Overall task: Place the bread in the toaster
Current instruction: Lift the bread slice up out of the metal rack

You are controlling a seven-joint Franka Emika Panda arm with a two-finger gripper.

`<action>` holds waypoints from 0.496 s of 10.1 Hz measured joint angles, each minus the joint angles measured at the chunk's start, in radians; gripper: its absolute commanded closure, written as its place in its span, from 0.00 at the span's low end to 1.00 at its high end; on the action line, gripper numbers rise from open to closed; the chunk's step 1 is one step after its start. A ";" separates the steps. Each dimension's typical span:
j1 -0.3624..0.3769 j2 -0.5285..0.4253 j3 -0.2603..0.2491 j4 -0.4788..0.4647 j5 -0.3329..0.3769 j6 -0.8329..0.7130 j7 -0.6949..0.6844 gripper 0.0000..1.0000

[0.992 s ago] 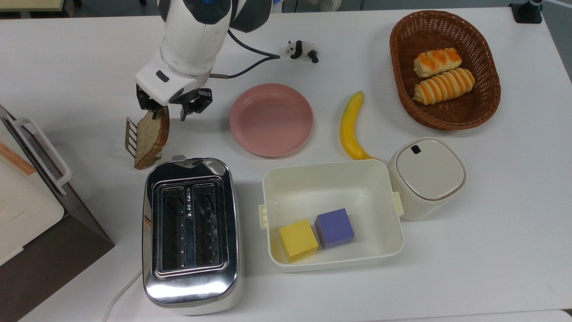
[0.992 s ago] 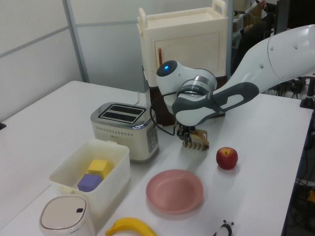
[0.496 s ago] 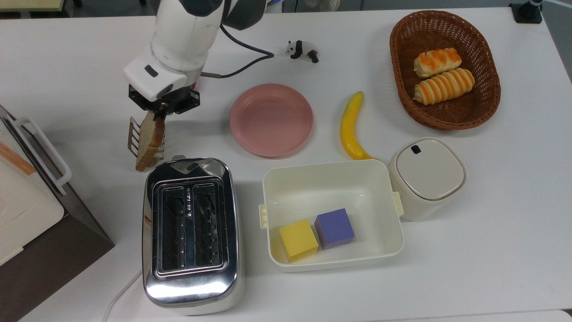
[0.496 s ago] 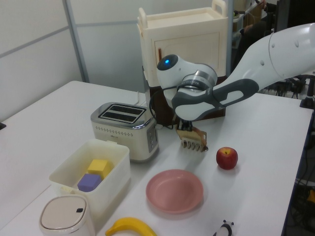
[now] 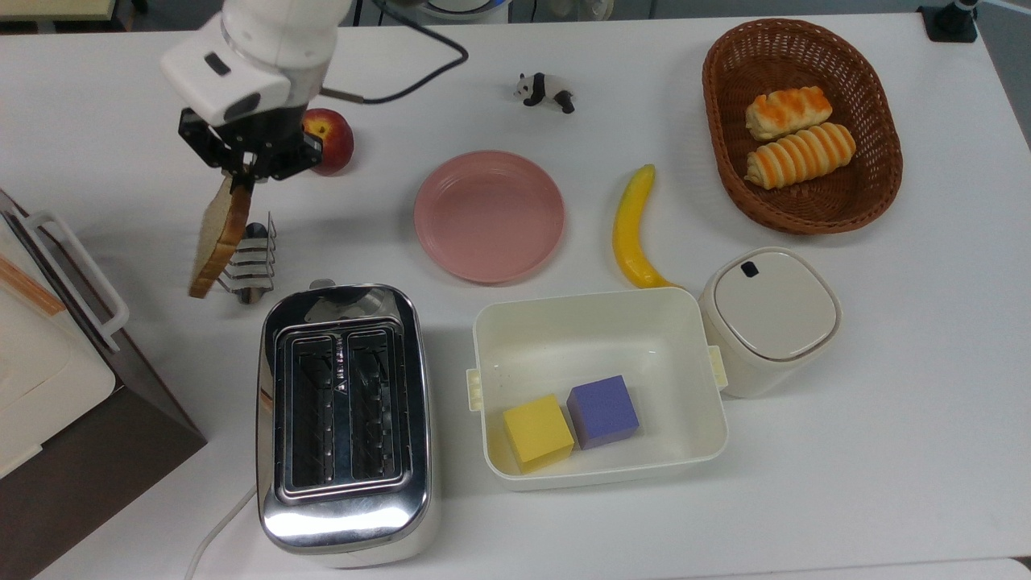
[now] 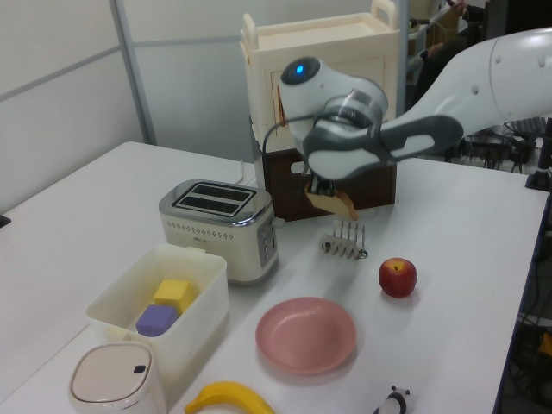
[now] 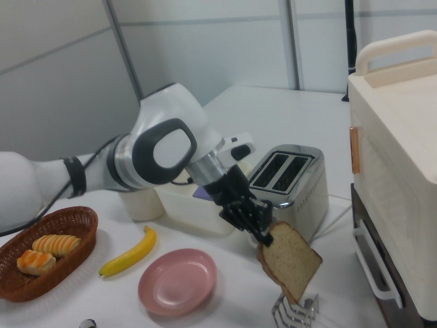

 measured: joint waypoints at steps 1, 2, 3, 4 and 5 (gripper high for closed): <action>0.001 -0.021 0.000 0.012 0.057 -0.026 -0.004 1.00; 0.003 -0.037 0.001 0.017 0.091 -0.045 -0.004 1.00; 0.005 -0.049 0.005 0.037 0.153 -0.065 -0.004 1.00; 0.007 -0.054 0.008 0.068 0.216 -0.075 -0.004 1.00; 0.009 -0.057 0.011 0.110 0.271 -0.086 -0.002 1.00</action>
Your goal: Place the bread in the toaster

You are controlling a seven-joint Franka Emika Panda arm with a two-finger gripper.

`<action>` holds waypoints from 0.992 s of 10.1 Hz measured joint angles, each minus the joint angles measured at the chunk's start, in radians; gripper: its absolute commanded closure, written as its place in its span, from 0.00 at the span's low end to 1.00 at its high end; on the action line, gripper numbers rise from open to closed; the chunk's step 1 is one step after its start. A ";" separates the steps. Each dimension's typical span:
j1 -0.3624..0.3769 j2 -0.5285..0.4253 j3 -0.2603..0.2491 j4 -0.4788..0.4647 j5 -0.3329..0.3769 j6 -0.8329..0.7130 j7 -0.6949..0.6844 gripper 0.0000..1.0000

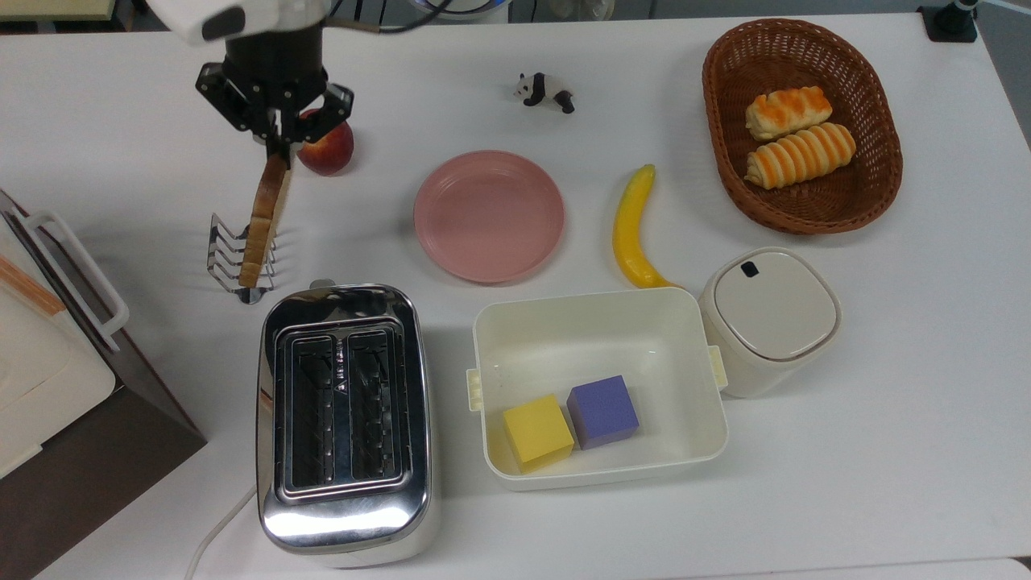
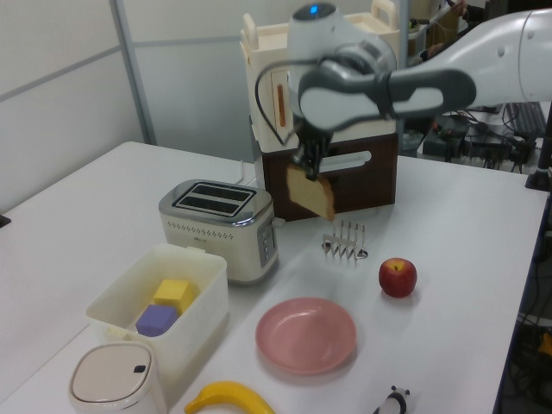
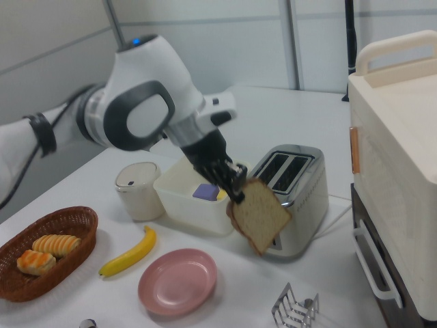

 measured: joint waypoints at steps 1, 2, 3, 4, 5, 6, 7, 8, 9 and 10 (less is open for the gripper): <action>0.001 -0.003 0.003 0.037 0.037 -0.005 0.011 1.00; 0.005 -0.003 0.005 0.064 0.056 -0.006 0.020 1.00; 0.015 -0.003 0.007 0.089 0.077 -0.006 0.023 1.00; 0.027 -0.002 0.007 0.102 0.108 0.019 0.029 1.00; 0.038 -0.001 0.008 0.105 0.134 0.084 0.050 1.00; 0.047 0.011 0.008 0.105 0.143 0.174 0.087 1.00; 0.049 0.024 0.008 0.105 0.143 0.234 0.112 1.00; 0.054 0.037 0.008 0.105 0.143 0.293 0.129 1.00; 0.064 0.056 0.008 0.105 0.143 0.348 0.146 1.00; 0.070 0.076 0.008 0.105 0.143 0.386 0.153 1.00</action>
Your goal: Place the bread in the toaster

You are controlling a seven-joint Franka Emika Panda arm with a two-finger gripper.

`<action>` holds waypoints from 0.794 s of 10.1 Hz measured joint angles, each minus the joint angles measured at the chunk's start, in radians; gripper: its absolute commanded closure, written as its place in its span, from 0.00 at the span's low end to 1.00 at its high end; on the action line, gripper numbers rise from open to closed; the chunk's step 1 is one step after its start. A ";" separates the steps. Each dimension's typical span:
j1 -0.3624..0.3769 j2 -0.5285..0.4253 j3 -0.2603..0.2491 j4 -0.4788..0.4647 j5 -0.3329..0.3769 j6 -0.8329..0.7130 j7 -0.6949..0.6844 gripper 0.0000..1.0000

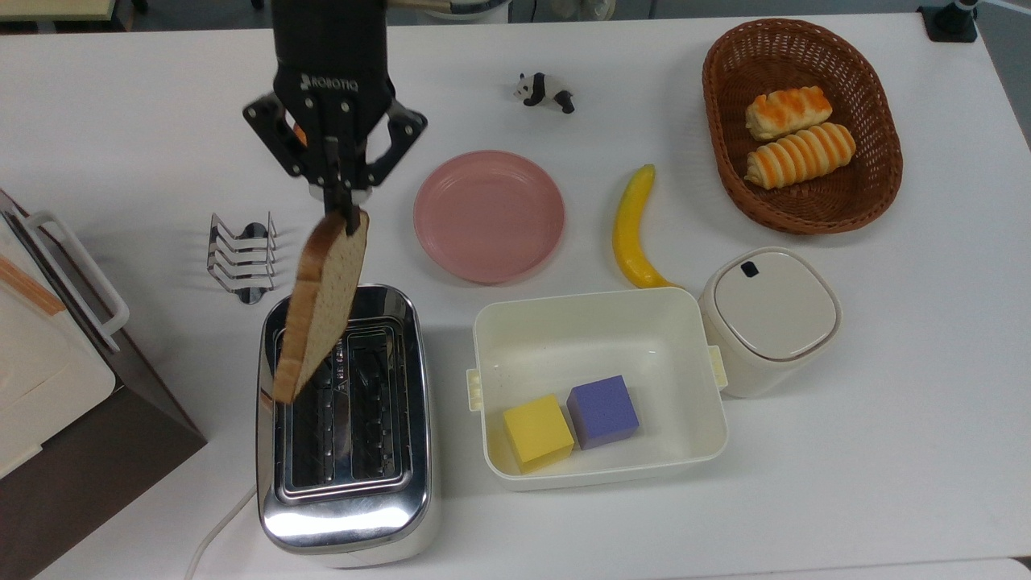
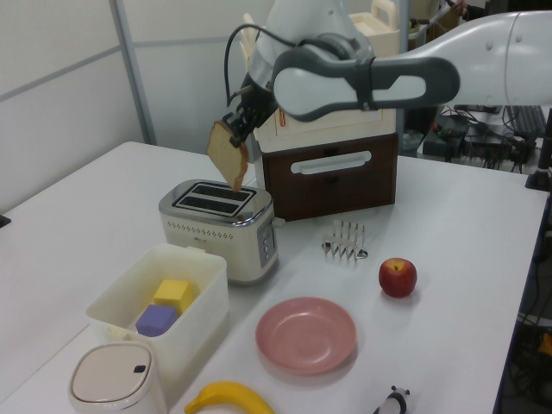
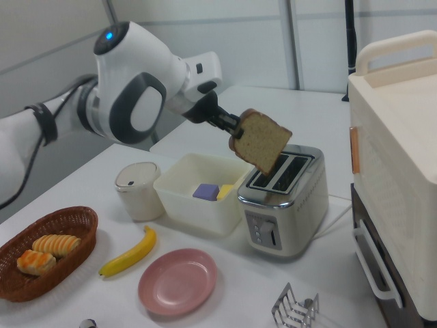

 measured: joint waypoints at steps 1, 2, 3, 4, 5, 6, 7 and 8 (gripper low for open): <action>0.006 0.026 0.000 0.000 0.000 0.039 0.003 1.00; 0.012 0.054 0.001 0.000 0.000 0.073 0.004 1.00; 0.019 0.079 0.002 0.001 0.000 0.097 0.005 1.00; 0.023 0.103 0.005 0.005 0.000 0.118 0.005 1.00; 0.026 0.127 0.007 0.016 0.000 0.125 0.005 1.00; 0.028 0.146 0.009 0.029 -0.001 0.126 0.003 1.00; 0.029 0.157 0.010 0.039 -0.004 0.126 -0.010 1.00; 0.029 0.160 0.010 0.044 -0.004 0.111 -0.038 1.00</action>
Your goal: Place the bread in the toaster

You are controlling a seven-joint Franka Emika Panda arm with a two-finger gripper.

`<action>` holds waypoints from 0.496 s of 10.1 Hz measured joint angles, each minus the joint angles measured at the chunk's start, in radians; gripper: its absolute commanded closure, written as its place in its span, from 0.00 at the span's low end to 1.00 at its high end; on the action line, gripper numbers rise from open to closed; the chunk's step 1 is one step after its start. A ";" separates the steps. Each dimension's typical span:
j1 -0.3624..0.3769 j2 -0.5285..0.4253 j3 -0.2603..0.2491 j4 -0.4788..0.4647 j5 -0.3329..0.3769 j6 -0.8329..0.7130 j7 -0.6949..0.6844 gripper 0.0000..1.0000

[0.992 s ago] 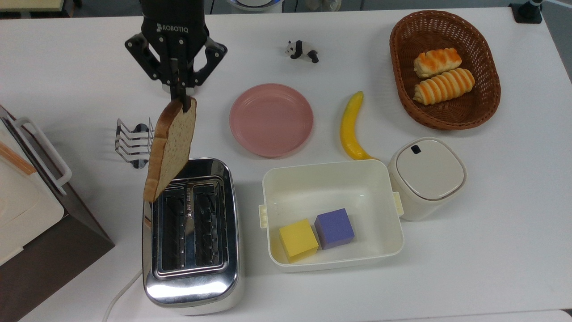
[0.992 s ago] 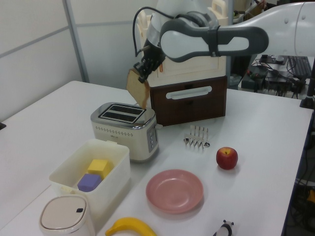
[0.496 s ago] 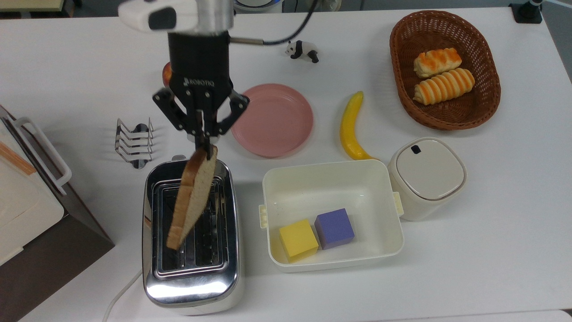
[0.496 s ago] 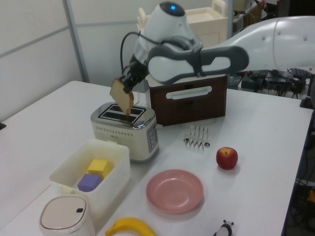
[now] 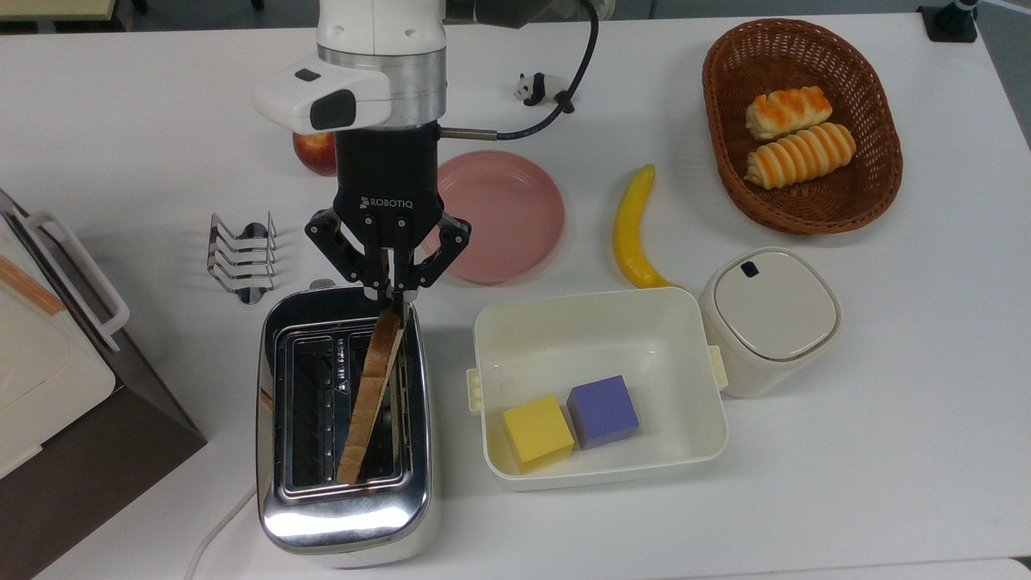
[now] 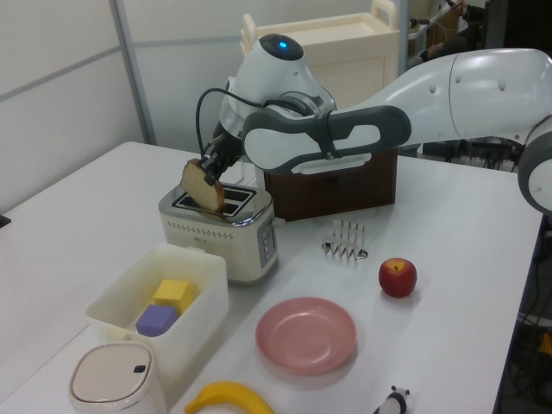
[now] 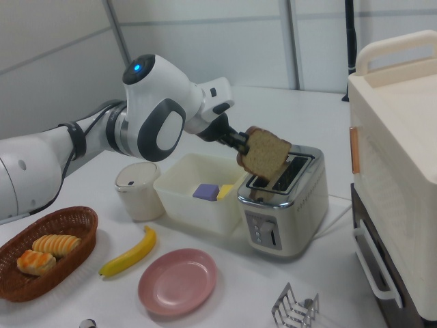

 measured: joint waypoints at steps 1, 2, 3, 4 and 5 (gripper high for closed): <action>-0.001 0.000 0.000 0.005 0.000 -0.049 -0.029 1.00; -0.002 0.000 0.000 0.009 0.005 -0.114 -0.052 0.41; -0.004 -0.001 0.000 0.015 0.046 -0.162 -0.078 0.00; -0.006 -0.005 -0.004 0.029 0.110 -0.232 -0.132 0.00; -0.008 -0.012 -0.005 0.034 0.133 -0.267 -0.149 0.00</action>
